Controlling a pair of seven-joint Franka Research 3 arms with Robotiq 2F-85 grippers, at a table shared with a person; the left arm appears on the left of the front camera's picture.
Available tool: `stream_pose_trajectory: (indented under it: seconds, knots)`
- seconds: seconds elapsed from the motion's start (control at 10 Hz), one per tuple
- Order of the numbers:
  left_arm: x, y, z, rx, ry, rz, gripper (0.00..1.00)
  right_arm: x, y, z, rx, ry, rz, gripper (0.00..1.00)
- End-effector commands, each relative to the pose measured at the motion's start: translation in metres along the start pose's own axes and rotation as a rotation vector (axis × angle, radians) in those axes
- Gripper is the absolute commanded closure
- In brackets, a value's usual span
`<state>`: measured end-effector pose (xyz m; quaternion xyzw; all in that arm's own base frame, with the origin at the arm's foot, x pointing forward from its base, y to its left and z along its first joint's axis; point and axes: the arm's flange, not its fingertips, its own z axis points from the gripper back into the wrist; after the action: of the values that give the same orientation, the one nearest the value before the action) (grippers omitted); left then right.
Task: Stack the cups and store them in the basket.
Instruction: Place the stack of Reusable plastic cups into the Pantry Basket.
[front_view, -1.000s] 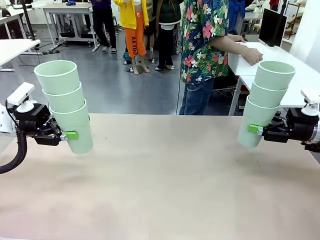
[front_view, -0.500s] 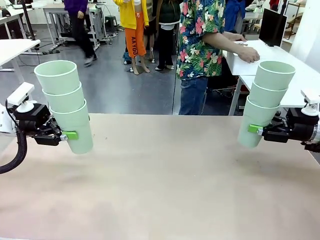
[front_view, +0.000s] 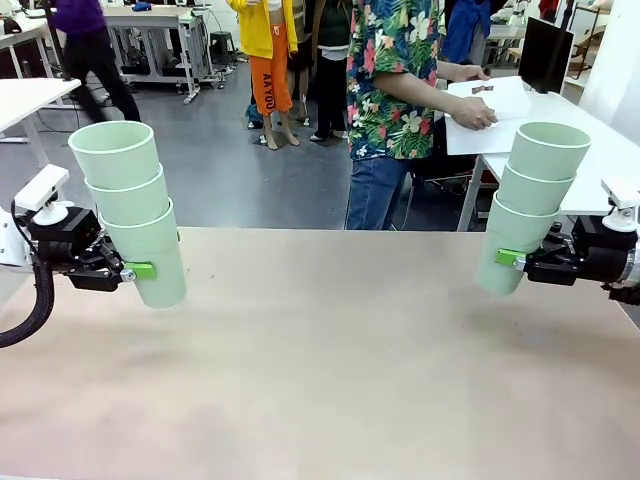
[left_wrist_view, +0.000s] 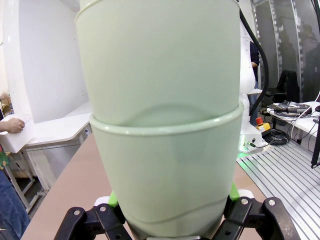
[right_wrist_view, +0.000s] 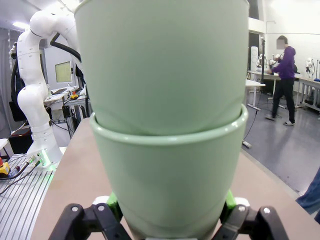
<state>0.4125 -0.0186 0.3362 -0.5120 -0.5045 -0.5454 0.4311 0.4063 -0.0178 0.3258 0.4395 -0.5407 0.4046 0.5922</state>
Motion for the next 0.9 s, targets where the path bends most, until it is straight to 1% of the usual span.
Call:
stream_pose_trajectory:
  seconds: [0.0, 0.8]
  knots:
    - [0.0043, -0.0007, 0.0004, -0.003, -0.005, -0.008, 0.15, 0.0031, 0.0003, -0.0006, 0.000, -0.001, 0.007, 0.15]
    - [0.0043, -0.0007, 0.0004, -0.003, -0.005, -0.008, 0.15, 0.0031, 0.0003, -0.0006, 0.000, -0.001, 0.007, 0.15]
